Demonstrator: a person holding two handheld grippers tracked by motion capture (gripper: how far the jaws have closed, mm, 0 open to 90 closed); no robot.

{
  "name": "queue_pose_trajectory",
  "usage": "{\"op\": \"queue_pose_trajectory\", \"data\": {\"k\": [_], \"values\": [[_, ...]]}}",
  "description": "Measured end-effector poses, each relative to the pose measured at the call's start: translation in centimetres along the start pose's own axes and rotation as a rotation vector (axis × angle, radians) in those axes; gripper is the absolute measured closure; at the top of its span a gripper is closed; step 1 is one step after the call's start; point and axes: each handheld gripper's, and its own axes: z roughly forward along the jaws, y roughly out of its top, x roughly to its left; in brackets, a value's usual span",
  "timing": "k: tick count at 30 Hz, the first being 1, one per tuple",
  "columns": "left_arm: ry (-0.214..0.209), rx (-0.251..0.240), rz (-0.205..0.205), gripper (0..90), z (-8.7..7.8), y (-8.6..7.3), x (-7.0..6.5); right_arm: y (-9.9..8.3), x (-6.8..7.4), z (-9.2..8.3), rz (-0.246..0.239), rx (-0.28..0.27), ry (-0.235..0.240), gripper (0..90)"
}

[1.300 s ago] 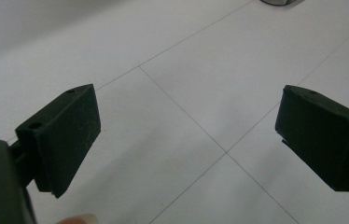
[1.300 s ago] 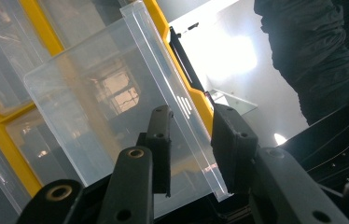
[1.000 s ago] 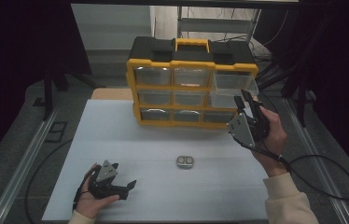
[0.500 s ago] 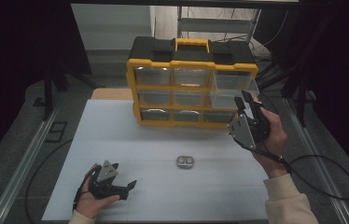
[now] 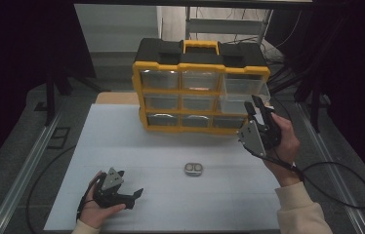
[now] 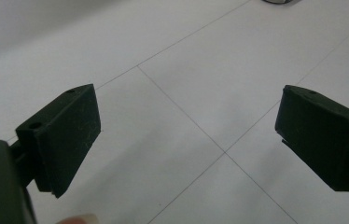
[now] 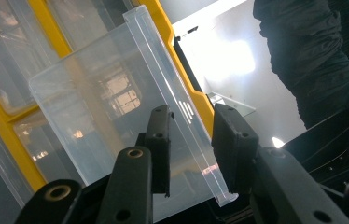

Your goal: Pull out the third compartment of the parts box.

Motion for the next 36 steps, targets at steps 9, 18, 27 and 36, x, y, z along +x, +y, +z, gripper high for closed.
{"op": "queue_pose_trajectory", "data": {"k": [9, 18, 27, 36], "values": [[0.006, 0.002, 0.000, 7.4, 0.0, 0.0, 0.0, 0.0, 0.0, 0.0, -0.012, -0.003, 0.013, 62.5], [0.009, 0.001, 0.003, 7.6, 0.0, 0.0, 0.0, 0.0, 0.1, -0.2, -0.019, -0.007, 0.038, 34.0], [0.010, 0.000, 0.002, 7.8, 0.0, 0.0, 0.0, 0.0, 0.6, -1.3, 0.034, -0.036, 0.093, 22.8], [0.007, -0.001, 0.002, 7.7, 0.0, 0.0, 0.0, -0.4, 0.7, -2.0, 0.096, -0.041, 0.133, 18.8]]}}
